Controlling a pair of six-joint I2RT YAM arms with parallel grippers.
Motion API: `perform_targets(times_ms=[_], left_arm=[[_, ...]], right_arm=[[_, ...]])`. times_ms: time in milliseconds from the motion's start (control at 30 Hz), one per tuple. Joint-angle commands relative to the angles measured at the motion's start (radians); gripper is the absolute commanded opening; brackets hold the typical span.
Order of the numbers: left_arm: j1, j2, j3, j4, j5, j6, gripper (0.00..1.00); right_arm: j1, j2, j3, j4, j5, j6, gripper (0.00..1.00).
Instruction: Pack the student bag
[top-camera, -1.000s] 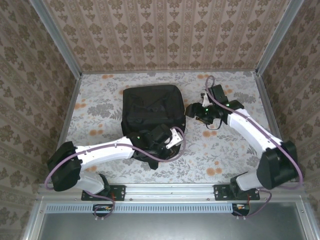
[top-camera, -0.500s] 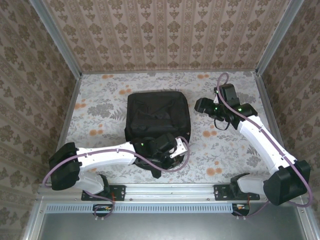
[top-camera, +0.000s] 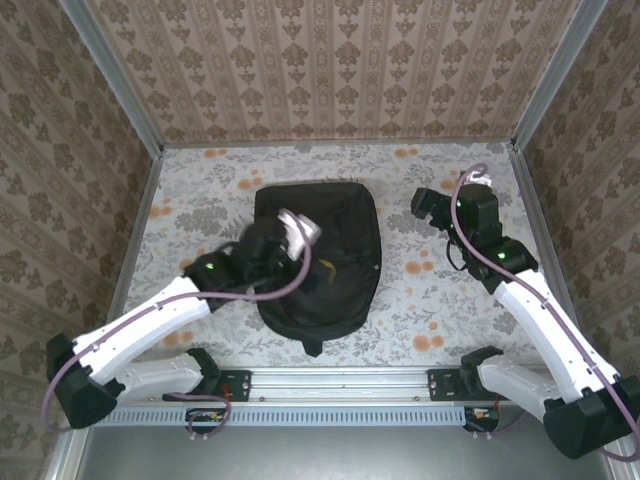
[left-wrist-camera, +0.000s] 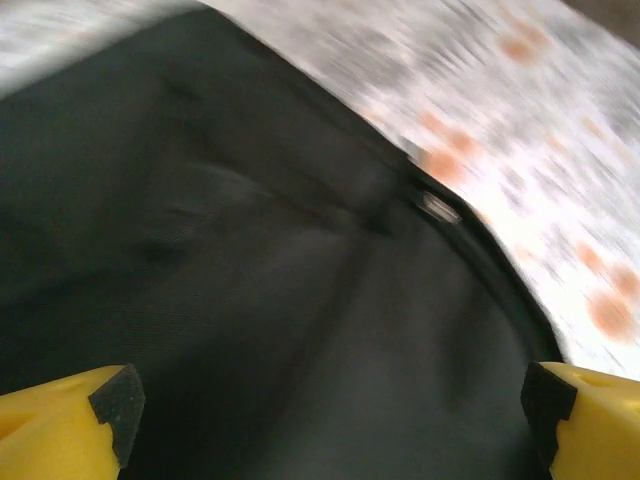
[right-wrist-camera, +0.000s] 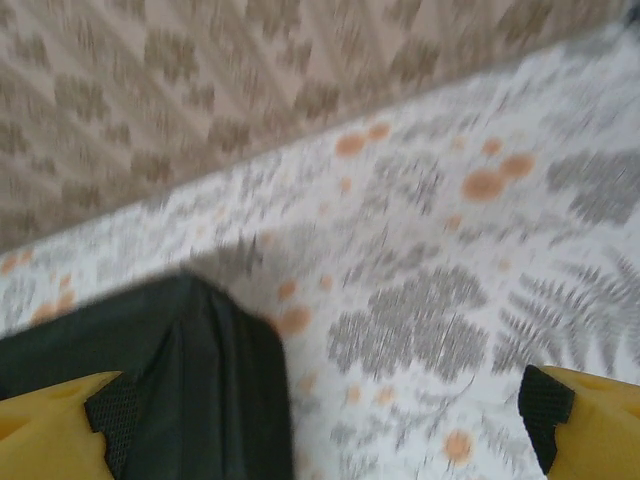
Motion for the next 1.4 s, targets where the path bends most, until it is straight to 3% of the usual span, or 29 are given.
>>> perform_targets(times_ms=[0, 67, 167, 233, 333, 433, 633, 700, 733, 767, 900, 933, 1000, 1100, 1133, 1200, 1233, 1267, 1367], left_arm=[[0.144, -0.045, -0.012, 0.032, -0.281, -0.033, 1.00], [0.251, -0.085, -0.074, 0.129, -0.395, 0.019, 1.00], [0.441, -0.096, -0.242, 0.364, -0.346, 0.196, 1.00], [0.610, -0.075, -0.362, 0.505, -0.276, 0.124, 1.00], [0.834, -0.048, -0.497, 0.678, -0.039, 0.086, 1.00], [0.910, 0.001, -0.538, 0.748, -0.091, 0.073, 1.00], [0.946, 0.182, -0.596, 0.926, -0.117, -0.040, 1.00], [0.941, 0.214, -0.613, 1.027, -0.120, -0.032, 1.00], [0.940, 0.233, -0.625, 1.090, -0.115, -0.023, 1.00], [0.943, 0.234, -0.606, 1.050, -0.097, -0.018, 1.00], [0.905, 0.296, -0.544, 1.054, -0.074, 0.110, 1.00], [0.886, 0.307, -0.537, 1.064, -0.085, 0.142, 1.00], [0.850, 0.324, -0.517, 1.060, -0.104, 0.191, 1.00], [0.828, 0.363, -0.478, 1.034, -0.107, 0.228, 1.00], [0.831, 0.394, -0.510, 1.131, -0.117, 0.233, 1.00], [0.865, 0.510, -0.644, 1.518, -0.123, 0.208, 1.00], [0.862, 0.490, -0.645, 1.478, -0.110, 0.212, 1.00], [0.857, 0.467, -0.596, 1.336, -0.097, 0.206, 1.00], [0.848, 0.480, -0.571, 1.314, -0.087, 0.228, 1.00]], right_arm=[[0.003, -0.050, -0.074, 0.182, 0.238, -0.012, 1.00], [0.000, -0.072, -0.181, 0.347, 0.243, -0.065, 1.00], [-0.001, -0.078, -0.330, 0.593, 0.099, -0.342, 1.00], [-0.001, -0.058, -0.403, 0.679, 0.001, -0.484, 1.00], [-0.006, 0.002, -0.489, 0.797, 0.076, -0.497, 1.00], [-0.030, 0.083, -0.553, 0.918, 0.118, -0.503, 1.00], [-0.121, 0.308, -0.598, 1.068, 0.180, -0.434, 1.00], [-0.150, 0.330, -0.603, 1.098, 0.129, -0.455, 1.00], [-0.178, 0.339, -0.604, 1.121, 0.043, -0.473, 1.00], [-0.192, 0.354, -0.615, 1.168, -0.011, -0.485, 1.00], [-0.251, 0.608, -0.741, 1.661, -0.053, -0.450, 1.00], [-0.253, 0.594, -0.744, 1.633, -0.060, -0.448, 1.00], [-0.256, 0.519, -0.661, 1.357, -0.081, -0.440, 1.00], [-0.259, 0.545, -0.580, 1.246, -0.076, -0.434, 1.00], [-0.261, 0.547, -0.568, 1.239, -0.073, -0.433, 1.00], [-0.262, 0.547, -0.570, 1.239, -0.076, -0.432, 1.00], [-0.262, 0.549, -0.572, 1.249, -0.077, -0.432, 1.00], [-0.263, 0.549, -0.572, 1.248, -0.077, -0.432, 1.00], [-0.261, 0.546, -0.575, 1.251, -0.077, -0.435, 1.00]])
